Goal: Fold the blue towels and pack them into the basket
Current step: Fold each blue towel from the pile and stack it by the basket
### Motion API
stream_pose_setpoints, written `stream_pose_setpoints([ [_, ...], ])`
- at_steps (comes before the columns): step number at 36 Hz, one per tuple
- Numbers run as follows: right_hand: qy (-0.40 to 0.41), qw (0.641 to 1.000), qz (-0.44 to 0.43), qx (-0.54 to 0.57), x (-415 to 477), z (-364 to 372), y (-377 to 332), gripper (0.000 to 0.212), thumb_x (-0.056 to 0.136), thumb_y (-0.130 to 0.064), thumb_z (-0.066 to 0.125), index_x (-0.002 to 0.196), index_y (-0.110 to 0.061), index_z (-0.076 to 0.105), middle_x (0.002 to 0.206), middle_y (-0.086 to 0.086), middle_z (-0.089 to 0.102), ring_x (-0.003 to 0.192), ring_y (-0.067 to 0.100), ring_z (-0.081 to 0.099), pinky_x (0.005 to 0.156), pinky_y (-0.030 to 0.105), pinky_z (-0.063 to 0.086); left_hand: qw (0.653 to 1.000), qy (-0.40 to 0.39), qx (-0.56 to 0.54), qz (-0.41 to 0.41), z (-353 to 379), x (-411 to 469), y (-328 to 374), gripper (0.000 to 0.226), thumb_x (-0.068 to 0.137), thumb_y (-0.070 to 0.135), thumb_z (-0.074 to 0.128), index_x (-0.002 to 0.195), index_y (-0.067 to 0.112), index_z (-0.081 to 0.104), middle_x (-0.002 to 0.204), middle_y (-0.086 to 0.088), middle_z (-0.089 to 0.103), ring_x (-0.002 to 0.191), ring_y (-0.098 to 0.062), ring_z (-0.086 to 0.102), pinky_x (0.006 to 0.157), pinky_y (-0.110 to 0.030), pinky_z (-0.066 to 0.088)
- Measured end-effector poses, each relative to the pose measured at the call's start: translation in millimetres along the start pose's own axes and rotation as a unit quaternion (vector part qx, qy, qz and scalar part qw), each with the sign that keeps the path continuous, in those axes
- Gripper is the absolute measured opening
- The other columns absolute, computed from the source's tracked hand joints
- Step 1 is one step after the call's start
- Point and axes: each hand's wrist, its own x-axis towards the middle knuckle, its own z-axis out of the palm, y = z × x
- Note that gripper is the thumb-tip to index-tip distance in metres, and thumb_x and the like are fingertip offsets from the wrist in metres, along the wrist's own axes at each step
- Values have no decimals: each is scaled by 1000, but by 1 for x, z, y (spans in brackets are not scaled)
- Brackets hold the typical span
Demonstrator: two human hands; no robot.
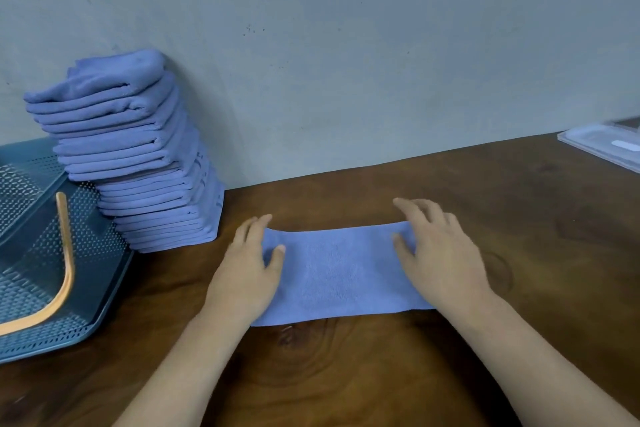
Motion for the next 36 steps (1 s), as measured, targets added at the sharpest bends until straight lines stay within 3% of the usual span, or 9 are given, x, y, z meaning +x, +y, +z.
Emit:
stream_pose_setpoints([
  [3,-103,987,-91,77,-5,5,-27,52,104,-49,50,155,-40,43,160,-15,41,143,12,42,110,31,41,986,27,137,89,10,-14,21,57,104,53,45,158,35,39,170,10,27,149,-17,34,114,-41,41],
  [5,-201,969,-127,67,-8,14,-33,62,105,-62,43,162,-44,30,172,-16,21,158,10,19,126,32,21,982,-56,139,118,24,-23,33,62,105,65,33,161,40,33,172,16,23,157,-10,22,127,-40,26],
  [7,-254,957,-137,20,-10,20,-25,72,101,-76,31,165,-49,13,175,-19,-2,162,10,-5,131,37,3,968,-161,155,110,36,-30,34,69,105,72,24,167,43,15,175,20,3,162,-5,-3,133,-40,6],
  [9,-275,954,-122,3,-9,18,-11,81,94,-88,26,164,-54,3,172,-21,-16,160,8,-18,131,40,-6,953,-194,198,123,39,-32,28,75,102,77,18,167,46,-2,174,20,-16,159,-5,-22,132,-42,-5],
  [14,-319,945,-76,3,-2,9,20,109,70,-107,31,161,-59,-7,168,-26,-28,154,0,-31,131,45,-10,944,-231,207,113,28,-25,16,86,91,92,19,162,55,-13,169,23,-30,153,-3,-35,131,-41,-13],
  [21,-346,936,-67,19,5,-3,40,114,69,-102,48,160,-61,-5,165,-33,-28,149,-9,-32,130,44,-12,937,-275,205,63,6,-10,1,108,71,108,30,158,62,-15,167,26,-33,151,0,-37,130,-47,-14],
  [31,-381,920,-91,26,-1,-12,45,115,69,-100,52,161,-60,-5,164,-35,-27,151,-7,-31,130,45,-10,920,-316,226,47,2,-26,6,111,74,105,28,158,55,-24,165,22,-39,150,-5,-40,129,-52,-13],
  [33,-358,929,-81,53,-4,-17,43,108,73,-95,57,162,-58,10,166,-38,-10,156,-6,-16,131,44,-2,914,-326,239,42,-1,-30,12,111,75,104,28,159,53,-24,166,20,-38,152,-7,-38,129,-54,-14],
  [36,-225,966,-22,126,2,-12,39,75,91,-76,58,157,-46,40,159,-31,33,151,3,24,125,42,26,912,-306,270,46,-7,-28,25,110,78,103,27,166,47,-8,174,14,-20,159,-11,-24,129,-56,-13],
])
